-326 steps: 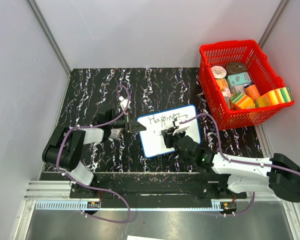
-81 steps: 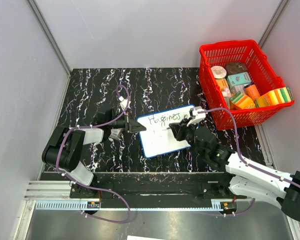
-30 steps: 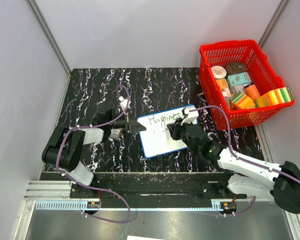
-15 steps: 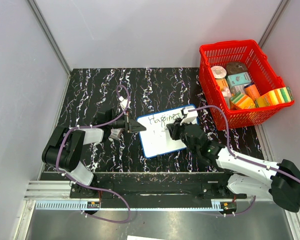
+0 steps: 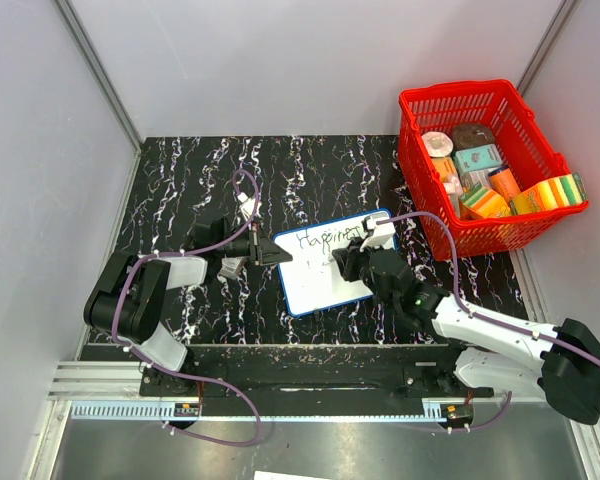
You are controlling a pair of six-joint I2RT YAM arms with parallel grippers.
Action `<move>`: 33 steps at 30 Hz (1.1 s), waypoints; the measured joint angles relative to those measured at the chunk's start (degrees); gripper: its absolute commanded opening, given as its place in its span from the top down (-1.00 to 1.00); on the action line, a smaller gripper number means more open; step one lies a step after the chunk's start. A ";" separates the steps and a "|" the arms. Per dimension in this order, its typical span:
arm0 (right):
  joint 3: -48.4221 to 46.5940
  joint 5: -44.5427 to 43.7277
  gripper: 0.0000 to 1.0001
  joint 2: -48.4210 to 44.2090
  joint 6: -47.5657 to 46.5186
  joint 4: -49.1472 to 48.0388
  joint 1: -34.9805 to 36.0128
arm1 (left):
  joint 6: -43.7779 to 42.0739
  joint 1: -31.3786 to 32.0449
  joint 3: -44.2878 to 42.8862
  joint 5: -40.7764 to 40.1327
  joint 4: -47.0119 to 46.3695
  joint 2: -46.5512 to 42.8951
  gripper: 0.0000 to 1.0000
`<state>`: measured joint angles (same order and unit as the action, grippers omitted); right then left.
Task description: Write a sentence on the whiteboard
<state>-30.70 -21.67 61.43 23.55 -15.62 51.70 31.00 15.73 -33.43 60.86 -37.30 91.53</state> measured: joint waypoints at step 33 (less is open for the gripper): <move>0.52 0.09 1.00 -1.20 1.99 3.50 0.00 | 0.00 0.00 0.00 -0.02 0.04 0.00 1.00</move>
<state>-30.17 -21.58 60.23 25.54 -12.12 51.70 31.00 15.73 -33.43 60.84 -37.26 91.53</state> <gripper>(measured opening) 0.200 0.083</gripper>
